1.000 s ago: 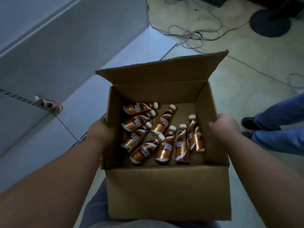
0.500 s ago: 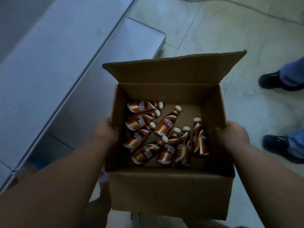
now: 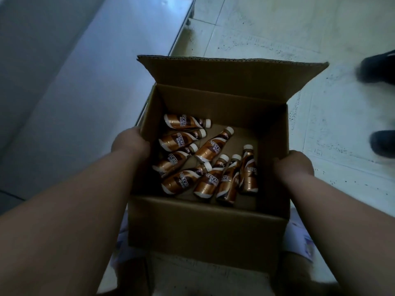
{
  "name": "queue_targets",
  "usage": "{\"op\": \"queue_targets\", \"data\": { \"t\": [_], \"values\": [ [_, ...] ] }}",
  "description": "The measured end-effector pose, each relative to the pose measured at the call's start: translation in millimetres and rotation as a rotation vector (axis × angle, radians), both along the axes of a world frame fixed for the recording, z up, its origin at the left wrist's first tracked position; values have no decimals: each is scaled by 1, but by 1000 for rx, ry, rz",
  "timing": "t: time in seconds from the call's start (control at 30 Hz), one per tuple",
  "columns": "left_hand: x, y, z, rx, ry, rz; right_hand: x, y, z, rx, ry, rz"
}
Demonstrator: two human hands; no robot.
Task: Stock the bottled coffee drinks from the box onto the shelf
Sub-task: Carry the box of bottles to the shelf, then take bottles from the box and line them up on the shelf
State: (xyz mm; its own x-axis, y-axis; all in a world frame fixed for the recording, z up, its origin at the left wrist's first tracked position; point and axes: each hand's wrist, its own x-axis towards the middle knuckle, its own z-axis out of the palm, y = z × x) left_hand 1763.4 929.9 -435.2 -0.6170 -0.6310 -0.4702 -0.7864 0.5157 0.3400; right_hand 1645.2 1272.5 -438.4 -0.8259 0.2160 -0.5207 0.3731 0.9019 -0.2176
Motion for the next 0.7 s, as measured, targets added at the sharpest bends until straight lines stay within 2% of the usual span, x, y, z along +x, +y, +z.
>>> {"op": "queue_targets", "data": {
  "t": [0.27, 0.43, 0.57, 0.7],
  "values": [
    [-3, 3, -35, -54, -1, -61, 19, 5, -33, 2, 4, -36],
    [-1, 13, -11, -104, -18, -23, 17, -6, -10, 106, -130, 5],
    [21, 45, 30, -161, 65, 33, 36, -16, 28, 269, -284, 277],
    [34, 85, 54, -115, 116, -65, 62, -30, 52, 283, -109, 299]
  ]
}}
